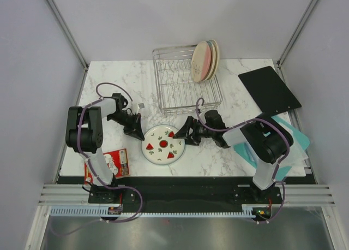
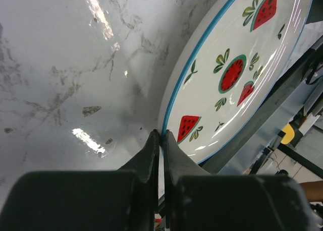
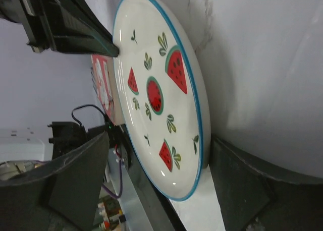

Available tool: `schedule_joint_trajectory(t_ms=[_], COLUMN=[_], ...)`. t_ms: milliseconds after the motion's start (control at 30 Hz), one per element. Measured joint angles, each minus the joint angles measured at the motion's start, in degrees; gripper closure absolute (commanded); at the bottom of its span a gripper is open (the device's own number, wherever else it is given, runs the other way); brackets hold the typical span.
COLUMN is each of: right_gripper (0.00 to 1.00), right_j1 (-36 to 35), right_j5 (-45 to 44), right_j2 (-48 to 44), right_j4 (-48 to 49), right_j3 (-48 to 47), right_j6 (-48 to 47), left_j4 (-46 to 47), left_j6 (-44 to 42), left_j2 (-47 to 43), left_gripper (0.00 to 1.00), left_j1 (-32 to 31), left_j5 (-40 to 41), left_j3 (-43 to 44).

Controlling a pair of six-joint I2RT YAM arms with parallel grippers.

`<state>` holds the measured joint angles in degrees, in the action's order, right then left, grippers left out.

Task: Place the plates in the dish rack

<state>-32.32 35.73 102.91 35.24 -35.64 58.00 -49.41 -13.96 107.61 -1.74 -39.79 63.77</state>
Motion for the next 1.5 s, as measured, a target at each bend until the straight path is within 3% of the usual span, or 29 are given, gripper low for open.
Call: schedule_joint_trajectory(t_ms=[400,567,667,767,800,867,900,1000,1167,1300,1500], right_gripper=[0.23,0.33,0.44,0.69,0.84,0.99,1.00,1.00,1.00,1.00,1.00], right_j1=[-5.40,-7.32,-7.85,-8.00,-8.02,-8.00,-7.69,-7.17,-6.01,-5.29,-4.79], right_j5=[0.22,-0.24,-0.72,-1.16,-1.44,-1.11,-0.33,-0.81,-0.94,-1.27,-3.15], right_j2=[2.25,3.04,3.17,3.10,2.99,2.69,1.90,-1.77,-7.43,-11.87,-15.19], right_j4=[3.91,3.78,3.21,1.57,0.15,-2.84,-3.69,-10.99,-28.46,-45.68,-62.71], right_j3=[0.35,-0.15,-0.22,-0.22,-0.22,-0.22,-0.24,-1.88,-8.22,-17.33,-39.69], right_j6=[4.20,4.66,4.52,3.28,2.43,1.53,0.48,-4.50,-18.23,-30.56,-43.76], left_j4=[0.07,0.17,0.22,0.20,0.22,0.17,-0.13,-0.15,-0.48,-1.70,-1.25], left_j6=[0.39,0.39,0.39,0.42,0.46,0.50,0.59,1.18,2.16,1.73,1.14], left_j2=[0.02,0.02,0.02,0.02,-0.02,-0.20,-0.59,-2.10,-8.39,-15.34,-26.16], left_gripper=[0.98,0.98,0.98,0.98,0.96,0.90,0.81,0.62,0.51,0.33,0.31], left_j1=[0.33,-0.87,-1.05,-1.07,-1.09,-1.33,-1.38,-1.70,-0.76,4.11,9.64], left_j5=[-0.76,-0.63,-0.66,-0.70,-0.72,-0.31,-0.07,0.07,1.07,3.21,7.96], left_j3=[-1.11,-1.40,-1.81,-2.16,-2.25,-2.36,-2.54,-2.78,-2.62,-0.17,6.82])
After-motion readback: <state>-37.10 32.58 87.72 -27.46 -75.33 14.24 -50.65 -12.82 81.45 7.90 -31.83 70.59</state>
